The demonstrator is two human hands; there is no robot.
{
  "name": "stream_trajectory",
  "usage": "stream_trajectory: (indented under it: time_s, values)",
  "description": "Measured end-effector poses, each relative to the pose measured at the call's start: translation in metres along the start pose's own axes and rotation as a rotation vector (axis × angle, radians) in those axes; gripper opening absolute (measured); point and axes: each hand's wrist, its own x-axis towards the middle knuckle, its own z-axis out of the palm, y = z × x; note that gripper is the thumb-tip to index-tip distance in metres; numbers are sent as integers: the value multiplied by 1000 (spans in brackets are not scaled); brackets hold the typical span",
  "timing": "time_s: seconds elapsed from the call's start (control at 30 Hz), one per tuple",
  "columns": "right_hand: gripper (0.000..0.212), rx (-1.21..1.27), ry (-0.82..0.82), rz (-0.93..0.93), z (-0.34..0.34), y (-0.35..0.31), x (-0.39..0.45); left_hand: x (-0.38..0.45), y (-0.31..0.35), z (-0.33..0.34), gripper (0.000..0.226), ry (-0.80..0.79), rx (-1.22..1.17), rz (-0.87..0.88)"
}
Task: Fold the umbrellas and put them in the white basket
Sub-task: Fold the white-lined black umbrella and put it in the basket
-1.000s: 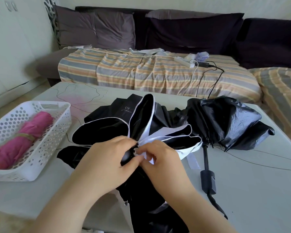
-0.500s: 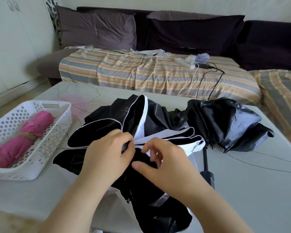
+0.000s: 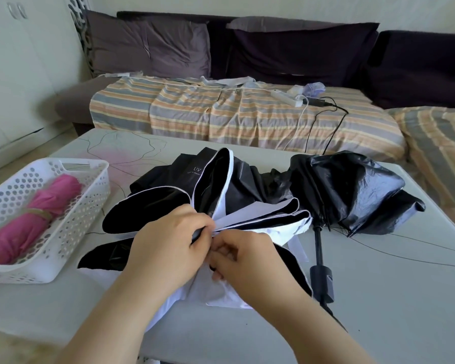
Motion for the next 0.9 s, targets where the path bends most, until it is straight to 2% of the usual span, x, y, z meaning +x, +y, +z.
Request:
stream_trajectory:
  time_s: [0.1,0.3,0.43,0.5,0.53,0.6,0.67,0.7,0.77,0.87,0.9]
  values:
    - [19,38,40,3,7,2,2,-1,-3,-4,51,-57,-10,59]
    - [18,140,82,25,9,7,3,-2,-14,-12,43,-186,-99,168]
    - [15,140,67,7,8,9,5,-2,-12,-7,29,-88,-58,201]
    - [7,17,74,-16,4,11,5,-1,-13,-4,25,-16,-45,185]
    - [12,-54,56,-6,0,14,4,0,-14,-3,24,27,-48,166]
    - [16,-232,-52,55,-12,20,-1,1,-19,-3,24,91,-67,110]
    - [8,-397,-119,70,-28,26,-4,3,-19,-2,24,111,-73,82]
    - [3,-437,-111,60,-36,29,-4,3,-18,0,24,110,-57,92]
    - [9,-432,-57,4,-47,35,-3,3,-15,3,24,114,-18,111]
    - [9,-422,97,-107,-63,48,-1,5,-18,2,23,140,-37,17]
    - [10,-442,122,-86,-69,53,-3,5,-19,1,21,148,-34,-25]
